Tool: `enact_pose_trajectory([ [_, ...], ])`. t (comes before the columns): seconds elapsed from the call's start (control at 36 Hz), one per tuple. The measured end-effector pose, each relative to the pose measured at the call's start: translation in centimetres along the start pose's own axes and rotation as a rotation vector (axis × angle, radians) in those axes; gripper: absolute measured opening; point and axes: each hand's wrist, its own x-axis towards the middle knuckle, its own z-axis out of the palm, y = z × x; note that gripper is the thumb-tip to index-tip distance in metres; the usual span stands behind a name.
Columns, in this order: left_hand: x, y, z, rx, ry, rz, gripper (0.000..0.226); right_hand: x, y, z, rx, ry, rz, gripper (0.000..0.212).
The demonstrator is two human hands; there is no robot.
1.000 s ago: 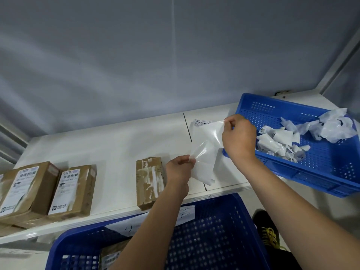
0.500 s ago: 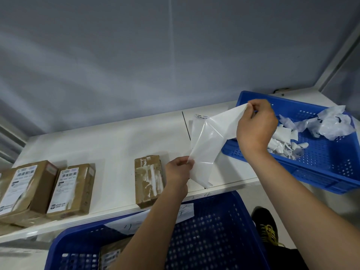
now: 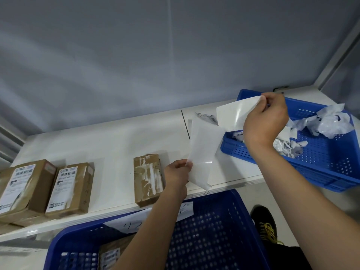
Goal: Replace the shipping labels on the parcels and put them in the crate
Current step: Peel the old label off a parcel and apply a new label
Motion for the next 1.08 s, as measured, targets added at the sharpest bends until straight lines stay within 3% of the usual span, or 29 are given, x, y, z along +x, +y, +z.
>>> enact_pose_trajectory([
  [0.47, 0.8, 0.7, 0.5, 0.019, -0.078, 0.023, 0.021, -0.4, -0.5, 0.1, 0.040, -0.003, 0.025, 0.018],
  [0.81, 3.3, 3.2, 2.4, 0.320, -0.017, 0.349, 0.027, -1.8, -0.7, 0.9, 0.022, -0.157, -0.005, 0.018],
  [0.92, 3.3, 4.1, 2.4, 0.266, -0.127, 0.450, 0.028, -1.9, -0.8, 1.1, 0.019, -0.171, -0.009, 0.017],
  [1.0, 3.3, 3.6, 1.5, 0.182, -0.195, 0.408, 0.034, -2.0, -0.9, 1.1, 0.011, -0.178, -0.006, 0.017],
  [1.08, 4.1, 2.3, 0.6, 0.255, -0.066, 0.312, 0.031, -2.3, -1.0, 1.3, 0.017, -0.185, -0.015, 0.017],
])
